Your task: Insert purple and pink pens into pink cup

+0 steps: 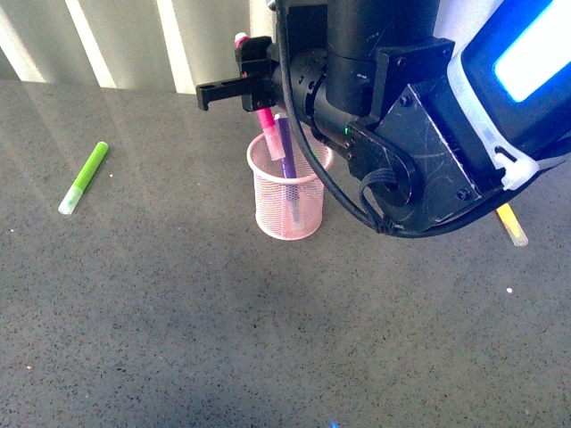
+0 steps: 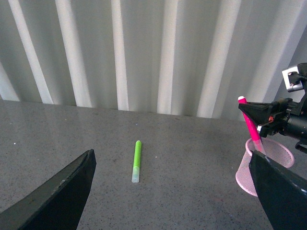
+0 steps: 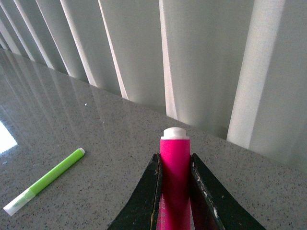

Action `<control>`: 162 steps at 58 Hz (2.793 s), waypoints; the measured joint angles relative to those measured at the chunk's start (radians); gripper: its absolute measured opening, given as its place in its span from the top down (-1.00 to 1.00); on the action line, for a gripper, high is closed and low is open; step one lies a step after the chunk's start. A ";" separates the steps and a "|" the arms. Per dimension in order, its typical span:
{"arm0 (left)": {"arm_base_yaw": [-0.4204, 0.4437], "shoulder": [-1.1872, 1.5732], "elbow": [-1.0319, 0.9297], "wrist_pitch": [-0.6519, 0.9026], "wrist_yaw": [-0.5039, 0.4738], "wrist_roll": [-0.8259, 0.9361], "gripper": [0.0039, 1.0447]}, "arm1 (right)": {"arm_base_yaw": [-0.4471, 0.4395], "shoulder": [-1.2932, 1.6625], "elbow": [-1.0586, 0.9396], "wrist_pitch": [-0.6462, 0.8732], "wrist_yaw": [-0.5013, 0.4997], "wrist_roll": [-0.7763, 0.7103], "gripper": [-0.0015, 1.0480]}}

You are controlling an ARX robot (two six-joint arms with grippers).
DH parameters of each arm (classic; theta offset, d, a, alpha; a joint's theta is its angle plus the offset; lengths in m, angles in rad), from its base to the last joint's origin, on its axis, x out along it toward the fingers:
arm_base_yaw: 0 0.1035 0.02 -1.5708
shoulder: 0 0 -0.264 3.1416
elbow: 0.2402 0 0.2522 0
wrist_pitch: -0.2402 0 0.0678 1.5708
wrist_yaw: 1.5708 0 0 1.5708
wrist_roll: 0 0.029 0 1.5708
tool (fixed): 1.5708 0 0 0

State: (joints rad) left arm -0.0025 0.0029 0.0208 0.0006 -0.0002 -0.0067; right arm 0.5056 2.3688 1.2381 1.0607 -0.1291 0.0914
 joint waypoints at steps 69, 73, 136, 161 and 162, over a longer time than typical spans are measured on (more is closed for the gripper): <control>0.000 -0.001 0.000 0.000 0.000 0.000 -0.88 | -0.039 -0.366 -0.175 -0.354 0.485 0.030 -0.78; 0.000 -0.001 0.000 0.000 0.000 0.000 -0.88 | -0.043 -0.378 -0.265 -0.156 0.539 -0.024 -0.58; 0.000 -0.001 0.000 0.000 0.000 0.000 -0.88 | -0.425 -1.357 -1.175 -0.129 0.206 -0.095 0.93; 0.000 -0.001 0.000 0.000 0.000 0.000 -0.88 | -0.503 -1.682 -1.219 -0.395 0.130 -0.095 0.93; 0.000 -0.001 0.000 0.000 0.000 0.000 -0.88 | -0.503 -1.696 -1.219 -0.408 0.130 -0.095 0.93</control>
State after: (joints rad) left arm -0.0025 0.0021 0.0212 0.0006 -0.0006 -0.0067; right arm 0.0025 0.6727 0.0189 0.6525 0.0013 -0.0036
